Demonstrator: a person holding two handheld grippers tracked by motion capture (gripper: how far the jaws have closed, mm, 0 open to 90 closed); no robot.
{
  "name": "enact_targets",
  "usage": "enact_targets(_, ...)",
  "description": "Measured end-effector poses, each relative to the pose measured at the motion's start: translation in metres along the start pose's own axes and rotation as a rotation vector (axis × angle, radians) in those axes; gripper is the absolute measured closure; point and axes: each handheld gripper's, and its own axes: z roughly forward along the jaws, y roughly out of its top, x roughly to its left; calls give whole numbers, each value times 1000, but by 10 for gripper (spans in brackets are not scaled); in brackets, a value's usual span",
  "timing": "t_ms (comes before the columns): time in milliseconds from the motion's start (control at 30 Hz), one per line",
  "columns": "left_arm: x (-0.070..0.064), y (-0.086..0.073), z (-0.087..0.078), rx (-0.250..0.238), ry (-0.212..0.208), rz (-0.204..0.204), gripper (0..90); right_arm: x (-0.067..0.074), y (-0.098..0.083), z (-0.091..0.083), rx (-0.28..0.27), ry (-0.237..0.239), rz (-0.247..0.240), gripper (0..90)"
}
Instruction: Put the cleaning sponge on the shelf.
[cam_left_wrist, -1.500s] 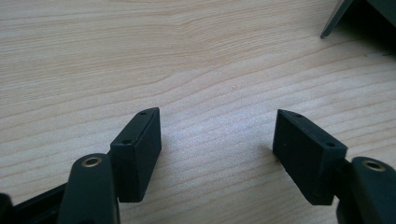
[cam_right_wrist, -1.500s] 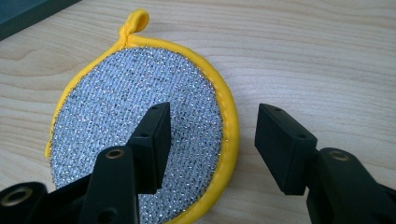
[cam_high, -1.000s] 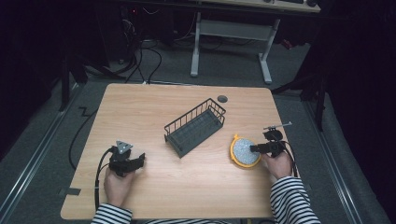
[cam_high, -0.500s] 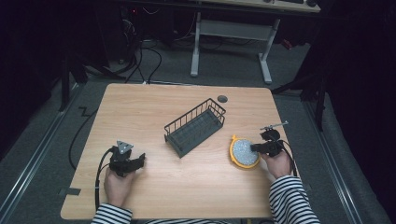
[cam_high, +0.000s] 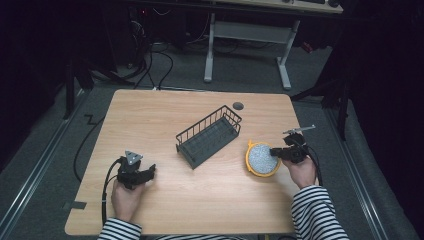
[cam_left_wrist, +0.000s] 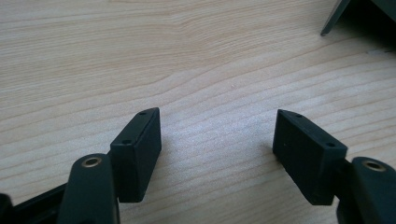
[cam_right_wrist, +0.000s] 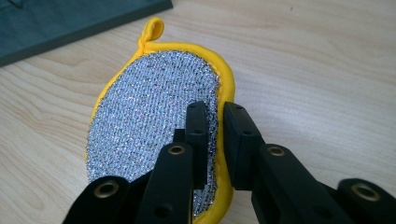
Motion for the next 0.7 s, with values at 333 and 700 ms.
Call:
enact_targets(333,0,0,0,-1,1,0,329,4,20,-27,-66,12,-33,812)
enact_targets(700,0,0,0,0,1,0,327,14,44,-49,-146,47,-71,812)
